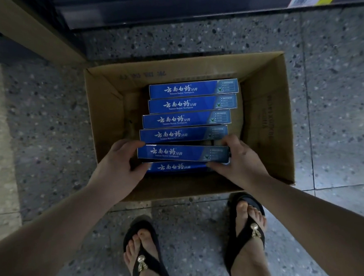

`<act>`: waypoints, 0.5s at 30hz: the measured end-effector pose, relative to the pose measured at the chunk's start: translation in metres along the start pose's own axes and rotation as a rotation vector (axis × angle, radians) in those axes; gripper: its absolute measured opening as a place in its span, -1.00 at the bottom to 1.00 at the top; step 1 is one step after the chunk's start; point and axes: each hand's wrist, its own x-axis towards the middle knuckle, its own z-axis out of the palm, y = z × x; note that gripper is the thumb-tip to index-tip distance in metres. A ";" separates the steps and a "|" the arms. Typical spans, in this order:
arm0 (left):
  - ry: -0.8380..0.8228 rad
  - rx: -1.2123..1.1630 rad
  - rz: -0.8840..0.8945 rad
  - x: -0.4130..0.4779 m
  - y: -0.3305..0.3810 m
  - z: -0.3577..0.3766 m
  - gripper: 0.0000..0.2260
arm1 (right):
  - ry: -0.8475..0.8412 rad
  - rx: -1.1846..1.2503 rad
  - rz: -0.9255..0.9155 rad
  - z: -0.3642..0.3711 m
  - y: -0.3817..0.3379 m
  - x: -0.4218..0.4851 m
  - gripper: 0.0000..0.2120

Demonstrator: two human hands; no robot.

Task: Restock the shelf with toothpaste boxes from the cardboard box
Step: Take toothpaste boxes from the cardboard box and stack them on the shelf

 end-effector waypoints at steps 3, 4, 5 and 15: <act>0.013 -0.010 0.012 0.001 -0.001 0.002 -0.55 | -0.089 -0.229 -0.135 -0.003 -0.005 0.007 -0.47; 0.019 -0.016 0.015 0.002 -0.001 0.003 -0.55 | -0.121 -0.312 -0.168 -0.004 -0.008 0.010 -0.43; 0.025 -0.022 0.016 0.003 -0.002 0.003 -0.55 | -0.136 -0.350 -0.184 -0.005 -0.010 0.013 -0.43; 0.139 0.025 -0.072 0.031 0.010 0.006 -0.59 | 0.069 -0.088 -0.039 -0.075 0.016 -0.043 -0.52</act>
